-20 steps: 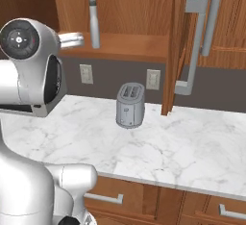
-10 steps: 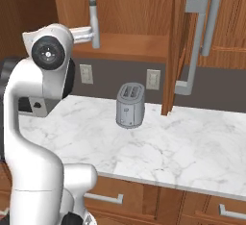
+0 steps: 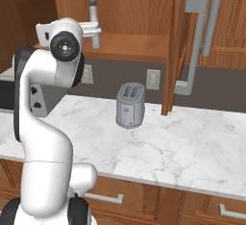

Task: Move the cutting board and knife to the sink. Then move spray from the cabinet to the counter.

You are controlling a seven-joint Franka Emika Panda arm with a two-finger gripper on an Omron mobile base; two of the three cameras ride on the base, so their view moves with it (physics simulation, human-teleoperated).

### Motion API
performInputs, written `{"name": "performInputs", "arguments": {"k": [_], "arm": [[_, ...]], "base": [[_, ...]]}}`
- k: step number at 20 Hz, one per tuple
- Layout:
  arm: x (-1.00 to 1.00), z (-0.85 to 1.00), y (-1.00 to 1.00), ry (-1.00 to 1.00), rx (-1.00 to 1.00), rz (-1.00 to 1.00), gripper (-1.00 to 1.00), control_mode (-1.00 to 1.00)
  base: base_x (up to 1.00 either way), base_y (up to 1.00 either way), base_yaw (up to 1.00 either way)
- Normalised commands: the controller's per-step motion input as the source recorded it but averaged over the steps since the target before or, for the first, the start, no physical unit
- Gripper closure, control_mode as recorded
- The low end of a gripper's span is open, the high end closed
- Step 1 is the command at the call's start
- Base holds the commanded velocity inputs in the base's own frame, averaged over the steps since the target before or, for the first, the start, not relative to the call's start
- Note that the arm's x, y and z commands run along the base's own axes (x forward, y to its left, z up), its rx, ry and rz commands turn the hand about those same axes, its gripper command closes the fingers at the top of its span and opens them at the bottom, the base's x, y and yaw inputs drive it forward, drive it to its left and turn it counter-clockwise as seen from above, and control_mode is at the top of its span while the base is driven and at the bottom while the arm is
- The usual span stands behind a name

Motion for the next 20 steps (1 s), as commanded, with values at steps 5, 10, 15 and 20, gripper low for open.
{"name": "performInputs", "arguments": {"k": [5, 10, 15, 20], "arm": [[0.37, 0.19, -0.22, 0.02, 0.09, 0.06, -1.00, -1.00], [0.37, 0.00, 0.00, 0.01, 0.00, 0.03, -1.00, -1.00], [0.30, -0.02, 0.00, 0.00, 0.00, 0.04, -1.00, -1.00], [0.11, 0.00, 0.01, 0.00, 0.00, 0.00, -1.00, -1.00]], "base": [[0.00, 0.00, 0.00], [0.00, 0.00, 0.00], [0.00, 0.00, 0.00], [0.00, 0.00, 0.00]]}}
